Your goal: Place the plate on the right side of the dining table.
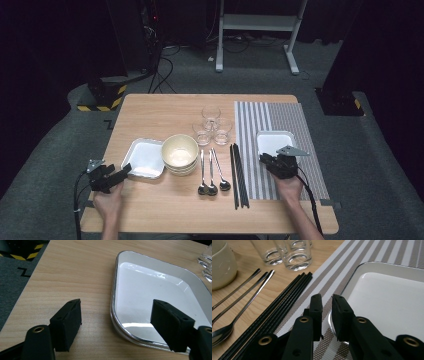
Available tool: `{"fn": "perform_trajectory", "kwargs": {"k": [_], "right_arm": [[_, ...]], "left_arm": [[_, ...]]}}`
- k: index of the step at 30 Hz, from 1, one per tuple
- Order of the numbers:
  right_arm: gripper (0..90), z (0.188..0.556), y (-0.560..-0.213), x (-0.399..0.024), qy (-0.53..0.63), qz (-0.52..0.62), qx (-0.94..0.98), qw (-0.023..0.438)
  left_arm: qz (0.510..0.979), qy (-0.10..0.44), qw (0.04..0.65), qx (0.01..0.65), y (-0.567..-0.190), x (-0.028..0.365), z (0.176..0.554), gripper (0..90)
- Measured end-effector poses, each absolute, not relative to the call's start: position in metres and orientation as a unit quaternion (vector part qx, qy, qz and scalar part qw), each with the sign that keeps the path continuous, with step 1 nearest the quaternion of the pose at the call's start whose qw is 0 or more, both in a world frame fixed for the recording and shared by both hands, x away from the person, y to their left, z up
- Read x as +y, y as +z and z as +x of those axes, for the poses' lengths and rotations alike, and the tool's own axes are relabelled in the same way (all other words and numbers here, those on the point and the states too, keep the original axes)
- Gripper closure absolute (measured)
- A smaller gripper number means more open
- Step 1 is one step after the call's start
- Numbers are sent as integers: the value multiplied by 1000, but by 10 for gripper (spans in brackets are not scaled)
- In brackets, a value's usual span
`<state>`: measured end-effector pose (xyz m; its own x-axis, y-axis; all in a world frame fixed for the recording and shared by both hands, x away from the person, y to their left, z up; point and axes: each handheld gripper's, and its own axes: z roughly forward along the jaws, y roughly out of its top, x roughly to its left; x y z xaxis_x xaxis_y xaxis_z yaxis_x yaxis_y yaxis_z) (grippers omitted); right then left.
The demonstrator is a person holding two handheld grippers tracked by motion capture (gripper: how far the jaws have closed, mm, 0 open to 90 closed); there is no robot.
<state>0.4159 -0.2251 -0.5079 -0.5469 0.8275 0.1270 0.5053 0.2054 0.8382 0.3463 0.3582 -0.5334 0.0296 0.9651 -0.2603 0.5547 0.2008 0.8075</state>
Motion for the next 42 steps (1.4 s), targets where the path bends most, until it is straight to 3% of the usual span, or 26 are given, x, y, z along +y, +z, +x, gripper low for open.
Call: {"fn": "perform_trajectory", "kwargs": {"k": [11, 31, 42], "right_arm": [[782, 415, -527, -206, 436, 418, 781, 157], [668, 415, -528, -189, 373, 394, 820, 181], [665, 414, -528, -187, 368, 389, 823, 189]], "left_arm": [[583, 245, 419, 651, -533, 358, 346, 251], [573, 246, 436, 649, -533, 361, 344, 250], [602, 254, 426, 626, -524, 353, 345, 250]]}}
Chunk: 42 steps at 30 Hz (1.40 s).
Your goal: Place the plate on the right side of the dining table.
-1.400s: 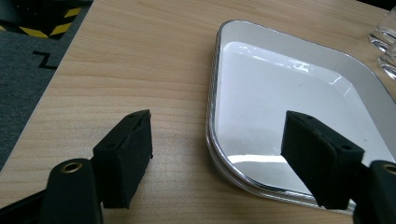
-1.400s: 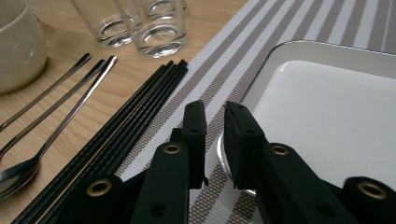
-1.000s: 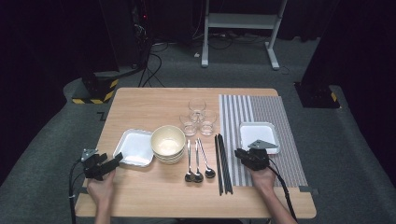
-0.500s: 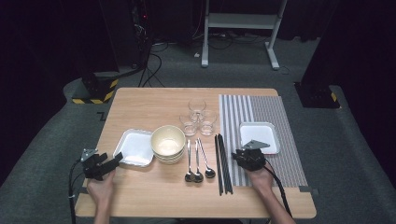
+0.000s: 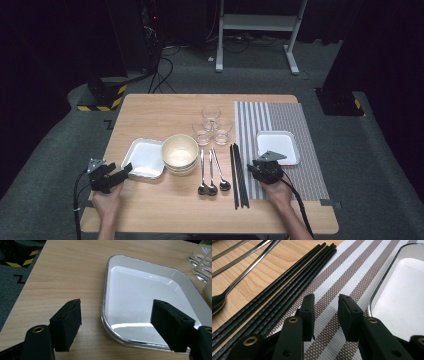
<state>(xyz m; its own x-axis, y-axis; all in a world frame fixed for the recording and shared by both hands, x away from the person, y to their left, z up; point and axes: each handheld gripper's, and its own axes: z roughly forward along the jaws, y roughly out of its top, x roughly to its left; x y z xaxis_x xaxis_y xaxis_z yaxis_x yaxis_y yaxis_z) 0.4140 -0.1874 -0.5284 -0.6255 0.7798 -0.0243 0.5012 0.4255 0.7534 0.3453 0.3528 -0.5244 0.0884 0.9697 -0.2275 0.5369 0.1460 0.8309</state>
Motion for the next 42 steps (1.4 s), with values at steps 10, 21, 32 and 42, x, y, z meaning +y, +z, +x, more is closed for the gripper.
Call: {"fn": "perform_trajectory", "kwargs": {"k": [10, 21, 32, 42], "right_arm": [[663, 414, -528, -187, 369, 390, 823, 189], [642, 414, -528, -187, 369, 388, 824, 187], [642, 414, -528, -187, 369, 387, 824, 187], [636, 414, -528, -187, 369, 388, 823, 189]], "left_arm": [[632, 262, 429, 590, -500, 339, 349, 303], [659, 274, 414, 565, -494, 324, 352, 359], [691, 294, 418, 512, -475, 304, 357, 374], [708, 252, 418, 510, -464, 294, 367, 365]]}}
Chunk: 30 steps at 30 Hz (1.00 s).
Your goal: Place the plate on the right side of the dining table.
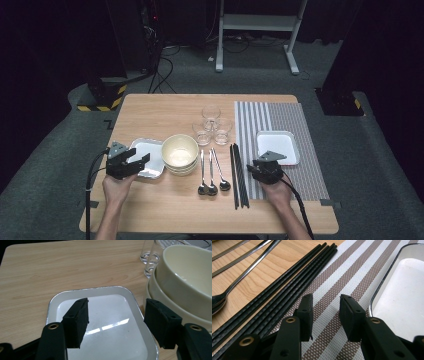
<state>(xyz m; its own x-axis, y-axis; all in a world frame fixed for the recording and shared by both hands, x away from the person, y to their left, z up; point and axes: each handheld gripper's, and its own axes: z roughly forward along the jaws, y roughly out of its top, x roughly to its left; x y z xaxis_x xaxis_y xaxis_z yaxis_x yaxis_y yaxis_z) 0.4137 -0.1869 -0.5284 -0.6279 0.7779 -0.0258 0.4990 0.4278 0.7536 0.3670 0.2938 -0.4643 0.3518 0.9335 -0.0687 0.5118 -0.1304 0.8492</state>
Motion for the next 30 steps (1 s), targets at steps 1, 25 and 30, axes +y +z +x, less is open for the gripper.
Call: {"fn": "perform_trajectory", "kwargs": {"k": [1, 25, 30], "right_arm": [[636, 414, -528, -187, 369, 388, 823, 189], [636, 414, -528, -188, 372, 391, 822, 183], [636, 414, -528, -188, 372, 392, 822, 182]], "left_arm": [[710, 248, 419, 509, -463, 293, 368, 365], [721, 216, 445, 485, -434, 268, 387, 358], [730, 212, 434, 484, -435, 258, 392, 363]]}}
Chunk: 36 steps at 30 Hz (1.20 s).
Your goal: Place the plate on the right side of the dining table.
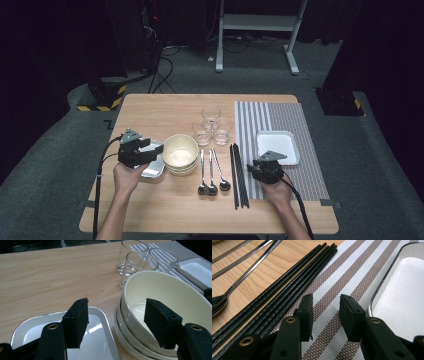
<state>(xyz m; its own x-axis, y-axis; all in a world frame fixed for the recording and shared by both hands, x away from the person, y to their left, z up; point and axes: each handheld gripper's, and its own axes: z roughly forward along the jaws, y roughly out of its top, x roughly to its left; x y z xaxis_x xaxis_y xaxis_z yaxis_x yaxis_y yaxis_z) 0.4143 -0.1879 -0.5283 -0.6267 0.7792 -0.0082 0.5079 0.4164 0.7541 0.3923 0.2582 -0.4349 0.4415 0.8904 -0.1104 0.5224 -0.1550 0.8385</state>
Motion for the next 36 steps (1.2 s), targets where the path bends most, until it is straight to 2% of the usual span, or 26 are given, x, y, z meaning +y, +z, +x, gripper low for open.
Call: {"fn": "perform_trajectory", "kwargs": {"k": [12, 28, 36], "right_arm": [[635, 414, -528, -188, 370, 390, 823, 184], [632, 414, -528, -188, 370, 388, 823, 185], [632, 414, -528, -187, 370, 388, 823, 186]], "left_arm": [[750, 210, 407, 477, -437, 244, 401, 417], [774, 197, 379, 468, -438, 224, 421, 436], [777, 192, 373, 470, -441, 220, 426, 490]]}}
